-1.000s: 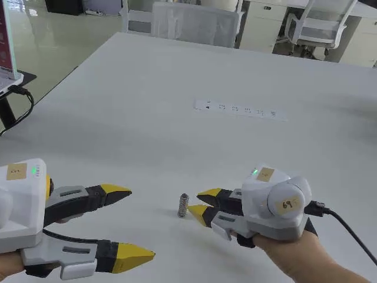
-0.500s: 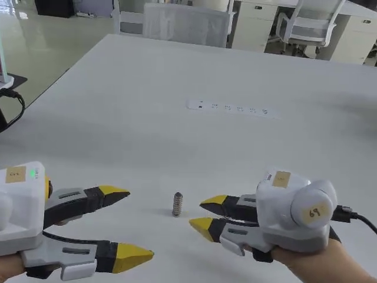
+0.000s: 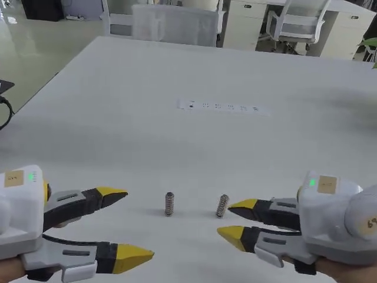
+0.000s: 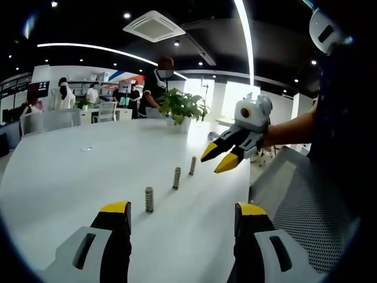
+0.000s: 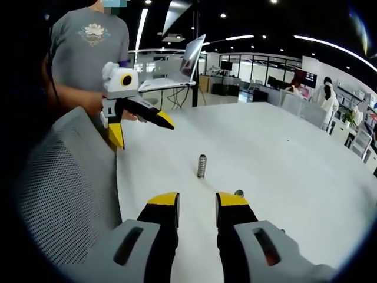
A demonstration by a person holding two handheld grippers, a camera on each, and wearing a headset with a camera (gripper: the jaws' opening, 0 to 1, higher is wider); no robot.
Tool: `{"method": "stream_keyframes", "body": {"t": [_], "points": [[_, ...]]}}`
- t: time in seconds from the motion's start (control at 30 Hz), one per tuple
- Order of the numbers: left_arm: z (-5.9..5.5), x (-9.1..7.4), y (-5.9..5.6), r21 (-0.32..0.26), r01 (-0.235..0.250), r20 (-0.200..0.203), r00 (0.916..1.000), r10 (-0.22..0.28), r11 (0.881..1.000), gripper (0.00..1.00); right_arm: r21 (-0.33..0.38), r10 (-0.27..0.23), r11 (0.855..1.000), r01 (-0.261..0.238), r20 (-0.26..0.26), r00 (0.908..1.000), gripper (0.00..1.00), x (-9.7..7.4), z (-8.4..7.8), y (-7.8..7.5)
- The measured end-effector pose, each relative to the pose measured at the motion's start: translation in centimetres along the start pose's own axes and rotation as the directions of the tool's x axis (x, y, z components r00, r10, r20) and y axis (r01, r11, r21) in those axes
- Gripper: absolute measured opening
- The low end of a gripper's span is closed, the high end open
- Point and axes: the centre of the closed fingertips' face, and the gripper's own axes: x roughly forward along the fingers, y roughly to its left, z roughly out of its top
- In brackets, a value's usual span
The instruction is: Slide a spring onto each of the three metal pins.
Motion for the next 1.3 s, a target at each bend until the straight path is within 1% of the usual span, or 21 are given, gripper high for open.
{"method": "stream_keyframes", "body": {"t": [0.03,0.1,0.13,0.23,0.3,0.33,0.4,0.43,0.5,0.57,0.63,0.7,0.77,0.9,1.07,1.13,1.17,1.23,1.3], "points": [[0.0,0.0,0.0,0.000,-0.001,0.000,1.0000,0.001,1.000,0.68,-0.002,-0.024,1.000,0.024,0.005,0.9997,0.23,-0.7,-0.1,-0.6],[0.0,0.0,0.0,0.000,-0.001,0.000,1.0000,0.001,1.000,0.68,0.007,-0.039,0.999,0.039,0.004,0.9992,0.23,-1.5,-0.4,-1.1],[0.0,0.0,0.0,-0.001,-0.003,0.002,1.0000,0.003,1.000,0.68,0.008,-0.065,0.998,0.065,0.004,0.9979,0.24,-2.2,-0.8,-1.7],[-0.1,0.1,0.0,-0.004,-0.005,0.006,1.0000,0.005,1.000,0.68,0.023,-0.103,0.994,0.103,0.006,0.9947,0.25,-3.5,-1.6,-2.8],[-0.3,0.1,-0.1,-0.006,-0.005,0.003,1.0000,0.005,1.000,0.69,0.020,-0.130,0.991,0.130,0.011,0.9914,0.27,-4.4,-2.3,-3.6],[-0.4,0.1,-0.1,-0.008,-0.004,0.001,1.0000,0.004,1.000,0.69,0.021,-0.152,0.988,0.152,0.005,0.9884,0.28,-4.9,-2.8,-4.2],[-0.6,0.2,-0.2,-0.009,-0.002,-0.003,1.0000,0.002,1.000,0.69,0.034,-0.164,0.986,0.164,0.009,0.9864,0.29,-5.4,-3.2,-4.6],[-0.6,0.2,-0.2,-0.009,-0.001,-0.004,1.0000,0.001,1.000,0.69,0.056,-0.181,0.982,0.180,0.017,0.9833,0.30,-5.8,-3.6,-5.0],[-0.7,0.2,-0.3,-0.010,-0.001,-0.004,1.0000,0.001,1.000,0.69,0.060,-0.199,0.978,0.198,0.019,0.9797,0.33,-6.5,-4.2,-5.4],[-0.8,0.3,-0.3,-0.013,0.000,-0.007,1.0000,0.000,1.000,0.69,0.082,-0.223,0.972,0.221,0.019,0.9746,0.36,-7.0,-4.8,-5.8],[-1.1,0.3,-0.4,-0.015,0.001,-0.014,0.9999,-0.002,1.000,0.69,0.092,-0.225,0.971,0.222,0.017,0.9743,0.39,-7.3,-5.4,-5.9],[-1.4,0.4,-0.4,-0.013,0.002,-0.023,0.9997,-0.002,1.000,0.69,0.095,-0.235,0.968,0.232,0.015,0.9720,0.43,-7.5,-5.9,-6.0],[-1.6,0.4,-0.5,-0.014,0.004,-0.028,0.9996,-0.004,1.000,0.70,0.112,-0.233,0.967,0.230,0.018,0.9722,0.47,-7.6,-6.4,-6.0],[-2.0,0.5,-0.4,-0.021,0.004,-0.035,0.9994,-0.004,1.000,0.70,0.119,-0.231,0.967,0.227,0.023,0.9727,0.58,-7.6,-6.9,-5.8],[-2.5,0.6,-0.2,-0.032,-0.003,-0.039,0.9992,0.002,0.999,0.71,0.123,-0.221,0.968,0.217,0.020,0.9751,0.66,-7.3,-7.2,-5.6],[-2.7,0.6,-0.2,-0.035,-0.005,-0.043,0.9991,0.003,0.999,0.72,0.135,-0.220,0.967,0.215,0.024,0.9753,0.71,-7.3,-7.2,-5.4],[-2.8,0.6,-0.1,-0.037,-0.009,-0.044,0.9990,0.008,0.999,0.73,0.146,-0.219,0.966,0.213,0.028,0.9754,0.75,-7.2,-7.3,-5.4],[-3.0,0.6,-0.1,-0.044,-0.011,-0.045,0.9990,0.009,0.999,0.74,0.153,-0.216,0.966,0.210,0.024,0.9761,0.78,-7.2,-7.3,-5.2],[-3.4,0.7,0.0,-0.049,-0.020,-0.056,0.9983,0.017,0.999,0.76,0.154,-0.216,0.966,0.209,0.027,0.9761,0.79,-7.1,-7.3,-5.1]]}}
